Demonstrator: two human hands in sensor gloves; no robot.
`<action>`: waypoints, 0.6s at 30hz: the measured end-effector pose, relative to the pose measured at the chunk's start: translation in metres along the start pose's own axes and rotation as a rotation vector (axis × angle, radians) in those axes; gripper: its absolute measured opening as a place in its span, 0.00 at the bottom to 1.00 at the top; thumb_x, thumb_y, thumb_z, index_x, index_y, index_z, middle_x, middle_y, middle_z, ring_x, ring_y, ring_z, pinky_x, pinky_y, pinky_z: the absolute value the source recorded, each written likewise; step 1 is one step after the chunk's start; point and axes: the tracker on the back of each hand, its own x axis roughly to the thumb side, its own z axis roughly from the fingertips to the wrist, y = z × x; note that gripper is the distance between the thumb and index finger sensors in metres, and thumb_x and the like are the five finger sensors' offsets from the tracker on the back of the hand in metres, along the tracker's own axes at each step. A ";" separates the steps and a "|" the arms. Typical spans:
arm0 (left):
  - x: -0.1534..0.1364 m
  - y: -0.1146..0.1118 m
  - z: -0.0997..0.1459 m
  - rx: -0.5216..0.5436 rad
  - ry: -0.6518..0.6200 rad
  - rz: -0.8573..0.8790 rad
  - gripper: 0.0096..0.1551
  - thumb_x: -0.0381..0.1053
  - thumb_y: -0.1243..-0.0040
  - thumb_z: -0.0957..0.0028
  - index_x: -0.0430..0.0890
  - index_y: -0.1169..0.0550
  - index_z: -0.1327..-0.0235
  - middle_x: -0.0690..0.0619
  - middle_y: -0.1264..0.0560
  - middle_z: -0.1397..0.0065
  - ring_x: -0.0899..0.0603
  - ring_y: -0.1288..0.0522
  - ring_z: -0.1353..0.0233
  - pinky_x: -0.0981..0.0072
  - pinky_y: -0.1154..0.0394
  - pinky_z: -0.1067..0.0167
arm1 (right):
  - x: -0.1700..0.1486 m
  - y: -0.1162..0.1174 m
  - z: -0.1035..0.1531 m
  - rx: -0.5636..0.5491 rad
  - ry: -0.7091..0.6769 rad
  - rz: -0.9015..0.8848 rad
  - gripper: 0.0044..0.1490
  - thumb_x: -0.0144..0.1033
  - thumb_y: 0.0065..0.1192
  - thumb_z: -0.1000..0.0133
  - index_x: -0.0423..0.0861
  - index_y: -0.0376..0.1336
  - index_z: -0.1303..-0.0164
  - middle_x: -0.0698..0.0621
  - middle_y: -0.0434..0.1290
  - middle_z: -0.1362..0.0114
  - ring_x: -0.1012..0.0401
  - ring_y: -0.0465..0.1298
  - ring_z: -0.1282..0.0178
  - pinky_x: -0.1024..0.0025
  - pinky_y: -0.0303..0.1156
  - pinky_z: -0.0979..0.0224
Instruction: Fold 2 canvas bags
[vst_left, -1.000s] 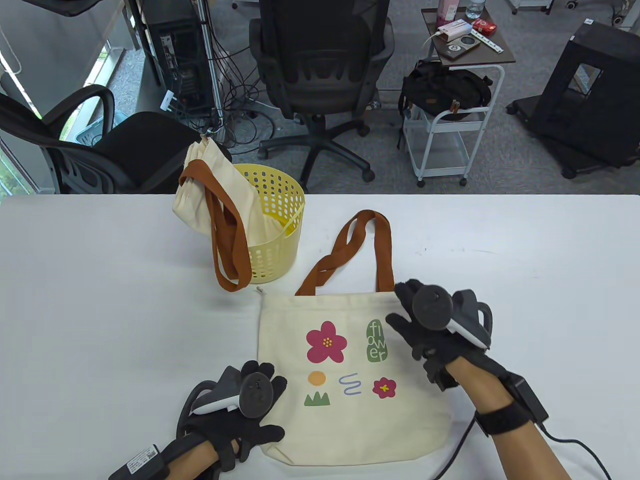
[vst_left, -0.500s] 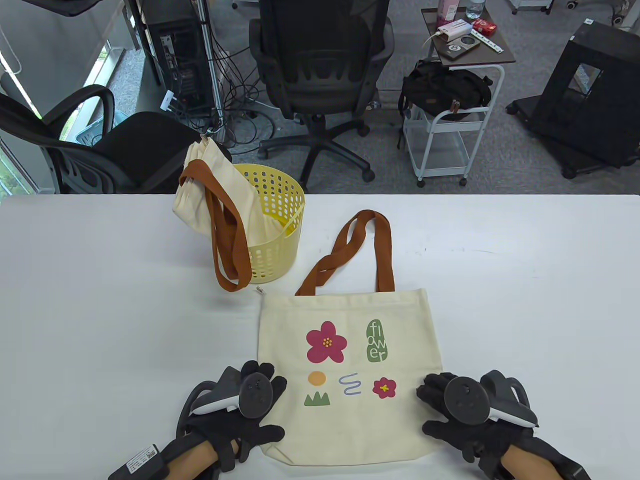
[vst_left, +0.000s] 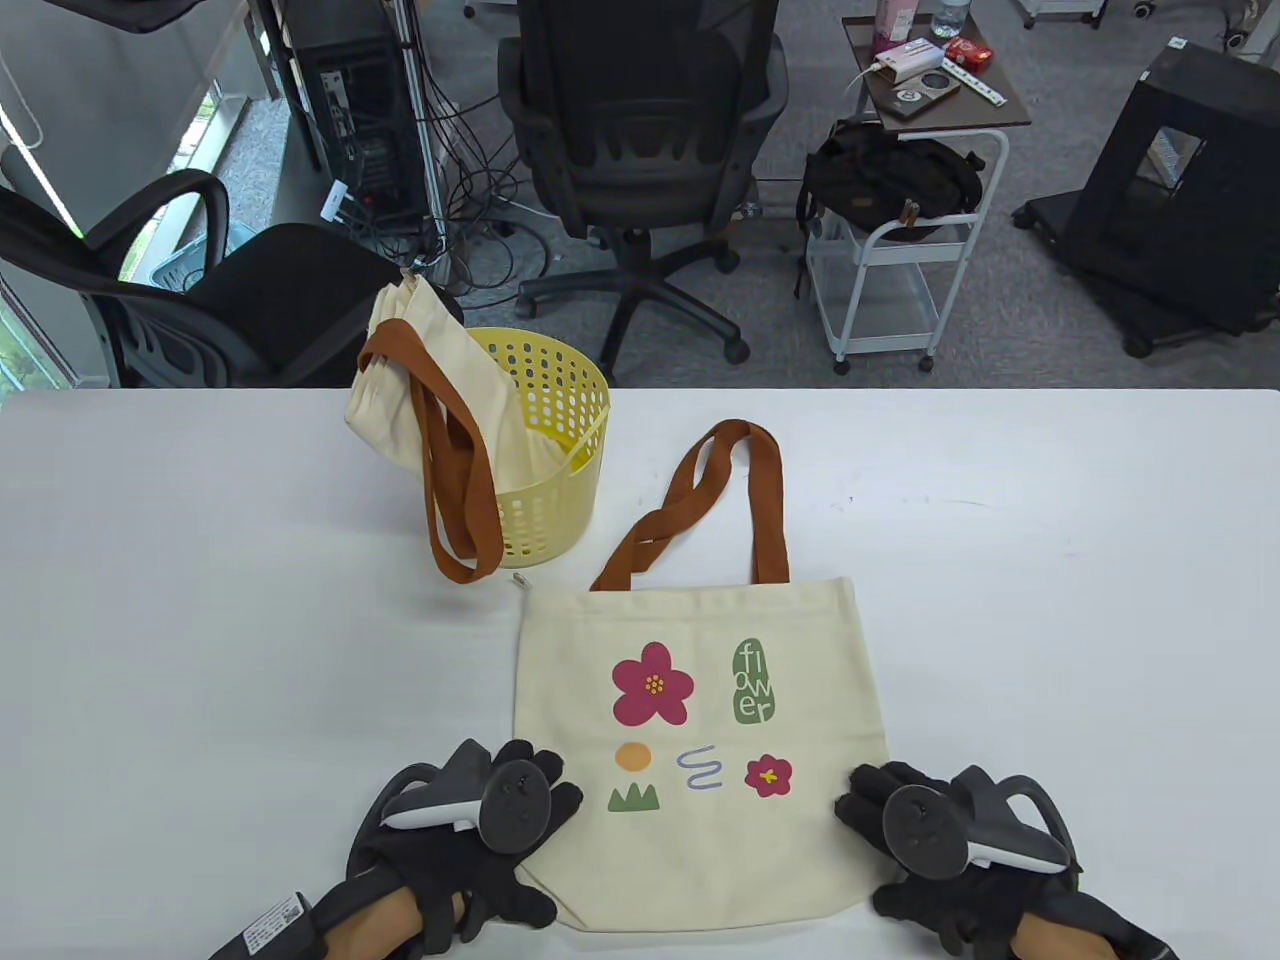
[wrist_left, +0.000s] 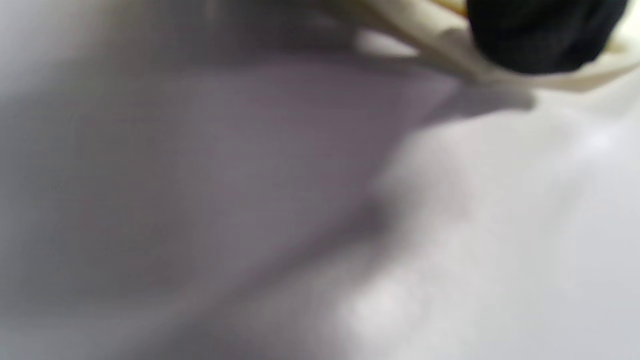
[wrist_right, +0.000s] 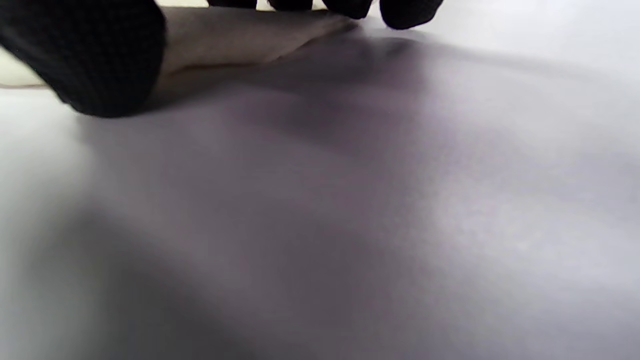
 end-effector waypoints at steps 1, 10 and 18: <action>0.002 0.001 0.000 0.017 0.006 -0.010 0.61 0.67 0.34 0.65 0.57 0.54 0.25 0.52 0.66 0.18 0.35 0.70 0.17 0.33 0.63 0.23 | -0.001 -0.001 0.000 -0.020 0.005 0.000 0.51 0.52 0.74 0.54 0.59 0.51 0.23 0.53 0.47 0.14 0.50 0.50 0.15 0.47 0.55 0.17; 0.013 0.010 0.007 0.275 0.104 -0.120 0.40 0.60 0.36 0.56 0.59 0.36 0.29 0.52 0.44 0.18 0.35 0.45 0.16 0.38 0.43 0.22 | -0.003 -0.003 -0.005 -0.264 0.058 0.024 0.33 0.43 0.72 0.52 0.62 0.64 0.34 0.58 0.64 0.22 0.56 0.66 0.23 0.54 0.66 0.22; -0.009 0.028 0.016 0.364 0.072 0.160 0.32 0.57 0.38 0.55 0.57 0.27 0.34 0.52 0.30 0.24 0.38 0.30 0.21 0.42 0.35 0.25 | -0.013 -0.025 -0.002 -0.338 0.055 -0.112 0.30 0.43 0.72 0.52 0.59 0.68 0.37 0.53 0.70 0.24 0.49 0.69 0.22 0.50 0.69 0.23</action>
